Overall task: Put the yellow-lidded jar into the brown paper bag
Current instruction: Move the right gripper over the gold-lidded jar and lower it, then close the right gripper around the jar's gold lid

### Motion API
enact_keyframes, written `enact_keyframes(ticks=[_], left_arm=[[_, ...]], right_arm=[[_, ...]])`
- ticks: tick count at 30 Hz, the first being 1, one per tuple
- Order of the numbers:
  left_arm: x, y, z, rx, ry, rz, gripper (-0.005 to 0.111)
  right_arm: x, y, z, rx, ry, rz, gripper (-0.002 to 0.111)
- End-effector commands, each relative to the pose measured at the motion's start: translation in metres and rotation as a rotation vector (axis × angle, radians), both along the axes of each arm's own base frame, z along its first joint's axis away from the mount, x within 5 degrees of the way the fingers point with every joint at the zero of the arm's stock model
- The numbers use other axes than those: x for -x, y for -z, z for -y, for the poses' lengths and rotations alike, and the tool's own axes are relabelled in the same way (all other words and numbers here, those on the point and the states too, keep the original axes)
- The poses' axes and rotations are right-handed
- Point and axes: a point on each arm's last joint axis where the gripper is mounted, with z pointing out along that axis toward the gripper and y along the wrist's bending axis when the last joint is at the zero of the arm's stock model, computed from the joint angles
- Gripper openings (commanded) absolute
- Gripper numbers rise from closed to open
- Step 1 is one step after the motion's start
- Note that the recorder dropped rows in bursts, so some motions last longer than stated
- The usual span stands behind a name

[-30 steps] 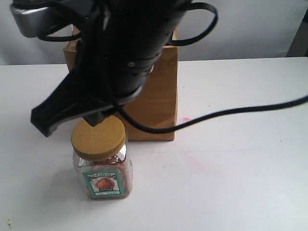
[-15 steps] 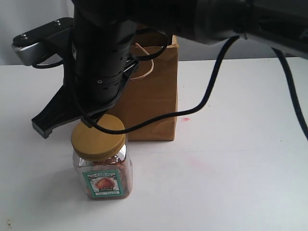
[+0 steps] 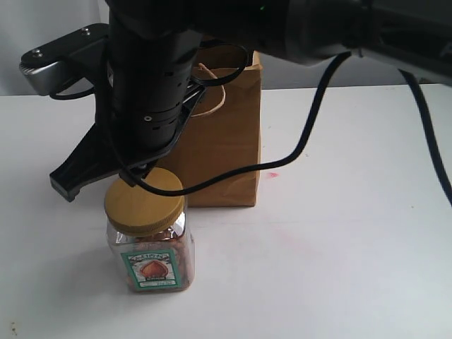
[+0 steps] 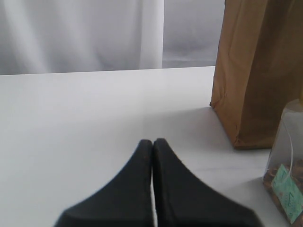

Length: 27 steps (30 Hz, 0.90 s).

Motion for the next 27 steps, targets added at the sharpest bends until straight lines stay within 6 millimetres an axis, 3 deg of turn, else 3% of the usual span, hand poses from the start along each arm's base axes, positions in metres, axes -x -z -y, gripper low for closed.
enact_keyframes(ticks=[1, 5, 8, 27], left_arm=[[-0.0002, -0.0009, 0.0003, 0.007, 0.003, 0.003, 0.001], [-0.0002, -0.0009, 0.0003, 0.007, 0.003, 0.003, 0.001], [-0.0002, -0.0009, 0.0003, 0.007, 0.003, 0.003, 0.001], [-0.0002, -0.0009, 0.0003, 0.007, 0.003, 0.003, 0.001]], right_arm=[[0.0011, -0.0036, -0.0001, -0.007, 0.005, 0.004, 0.045], [0.0011, -0.0036, -0.0001, -0.007, 0.005, 0.004, 0.089], [0.0011, -0.0036, -0.0001, -0.007, 0.005, 0.004, 0.105], [0.0016, -0.0036, -0.0007, -0.016, 0.011, -0.003, 0.105]])
